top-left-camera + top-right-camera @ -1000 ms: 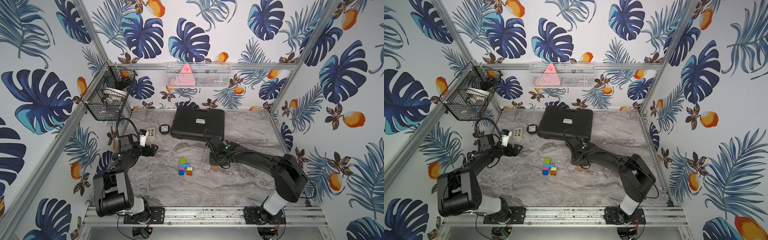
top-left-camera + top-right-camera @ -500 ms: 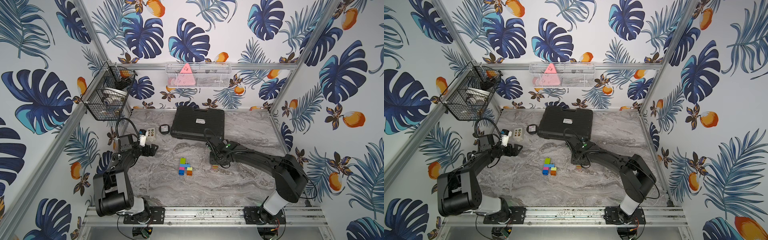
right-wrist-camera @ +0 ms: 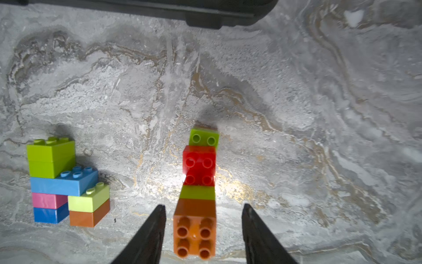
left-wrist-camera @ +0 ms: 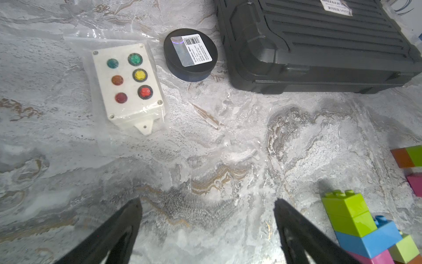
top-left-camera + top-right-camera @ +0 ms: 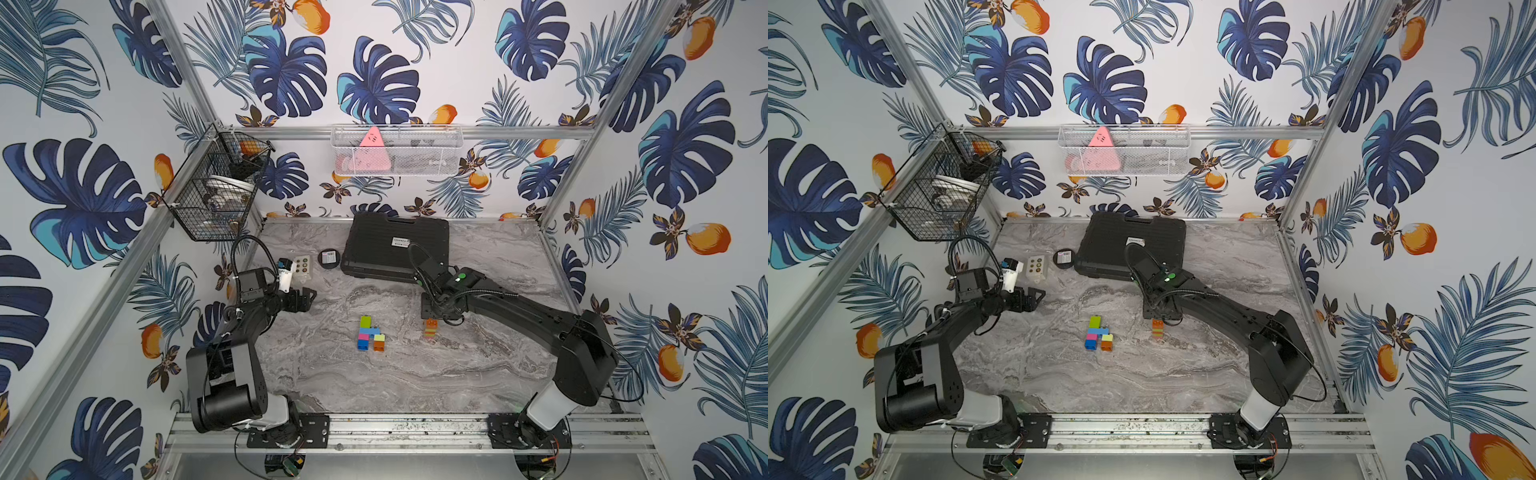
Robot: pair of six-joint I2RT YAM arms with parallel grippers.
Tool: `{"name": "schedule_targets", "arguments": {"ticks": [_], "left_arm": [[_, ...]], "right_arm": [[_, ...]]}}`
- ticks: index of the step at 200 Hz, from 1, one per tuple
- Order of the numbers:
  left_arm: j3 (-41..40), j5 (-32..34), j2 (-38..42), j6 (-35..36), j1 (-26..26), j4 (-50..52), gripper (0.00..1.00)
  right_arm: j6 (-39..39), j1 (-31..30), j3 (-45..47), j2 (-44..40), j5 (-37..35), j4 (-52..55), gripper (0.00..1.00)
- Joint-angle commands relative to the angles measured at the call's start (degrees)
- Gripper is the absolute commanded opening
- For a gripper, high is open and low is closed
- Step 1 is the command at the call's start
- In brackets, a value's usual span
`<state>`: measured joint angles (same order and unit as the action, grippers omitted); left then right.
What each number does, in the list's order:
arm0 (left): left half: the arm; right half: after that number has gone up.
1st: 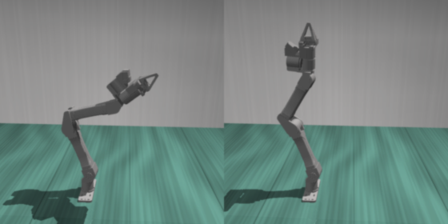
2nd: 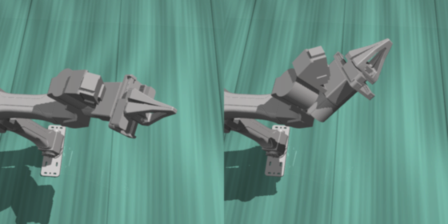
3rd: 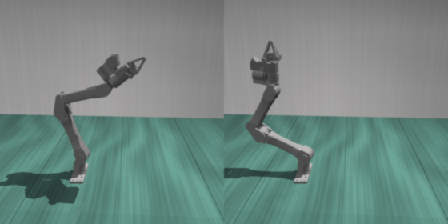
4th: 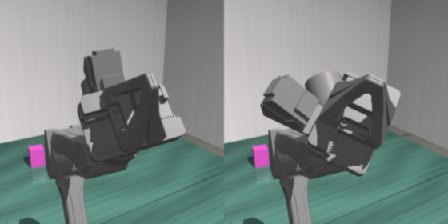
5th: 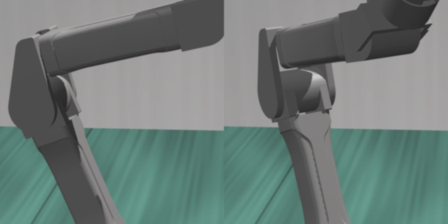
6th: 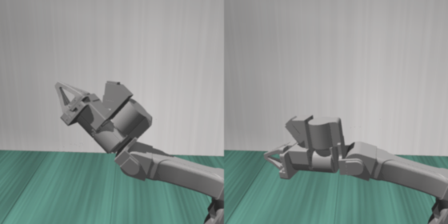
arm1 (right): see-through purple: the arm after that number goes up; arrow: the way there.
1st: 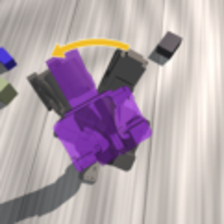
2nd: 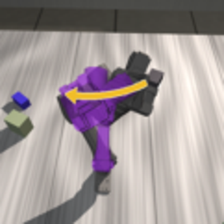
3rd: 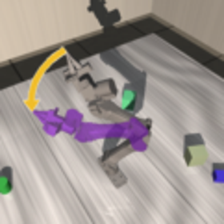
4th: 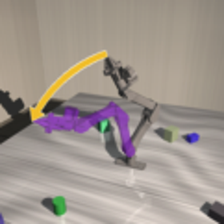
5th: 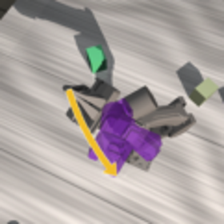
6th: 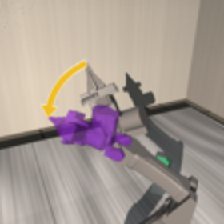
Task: Assemble the letter h with lego
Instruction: Assemble the lego brick with the lego brick.
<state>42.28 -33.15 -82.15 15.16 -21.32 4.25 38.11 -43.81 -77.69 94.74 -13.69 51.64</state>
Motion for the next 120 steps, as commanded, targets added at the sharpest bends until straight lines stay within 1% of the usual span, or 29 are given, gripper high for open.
{"name": "schedule_targets", "arguments": {"ticks": [1,15,30,41,55,73,83,101,110,113,120], "left_arm": [[0.36,-1.37,0.08,0.94,-0.16,-0.66,0.96],[0.10,-2.68,0.45,1.90,-0.12,-0.30,0.95],[0.05,-6.18,1.00,2.86,-0.13,0.39,0.95],[1.10,-8.24,1.52,3.33,0.41,2.03,0.95],[3.78,-7.90,2.50,3.93,2.55,6.24,0.95],[8.64,-5.21,3.66,5.44,8.52,14.81,0.95],[11.53,-3.18,4.36,5.38,12.46,18.85,0.97],[16.91,0.12,5.32,3.61,19.80,25.02,0.99],[19.77,1.66,5.44,1.93,24.95,28.10,0.99],[20.76,2.10,5.38,1.37,26.22,28.94,0.99],[22.91,2.44,5.06,0.06,29.60,31.07,0.99]], "right_arm": [[-1.05,0.74,-2.89,-0.75,0.13,7.82,0.56],[0.66,0.75,-4.57,-0.90,2.11,10.51,0.57],[1.68,1.13,-3.80,-2.45,3.19,10.35,0.58],[2.49,2.59,-2.91,-3.84,2.31,10.29,0.59],[3.53,5.86,-0.89,-5.44,1.63,10.16,0.60],[4.10,10.62,3.02,-7.60,3.42,8.29,0.60],[4.63,12.64,5.87,-9.15,3.56,6.77,0.61],[5.40,16.20,11.18,-12.87,3.34,3.56,0.65],[5.79,17.37,14.44,-14.87,3.08,2.07,0.66],[5.95,19.20,15.24,-15.65,2.91,1.57,0.67],[6.55,20.74,17.11,-17.38,2.44,0.52,0.68]]}}
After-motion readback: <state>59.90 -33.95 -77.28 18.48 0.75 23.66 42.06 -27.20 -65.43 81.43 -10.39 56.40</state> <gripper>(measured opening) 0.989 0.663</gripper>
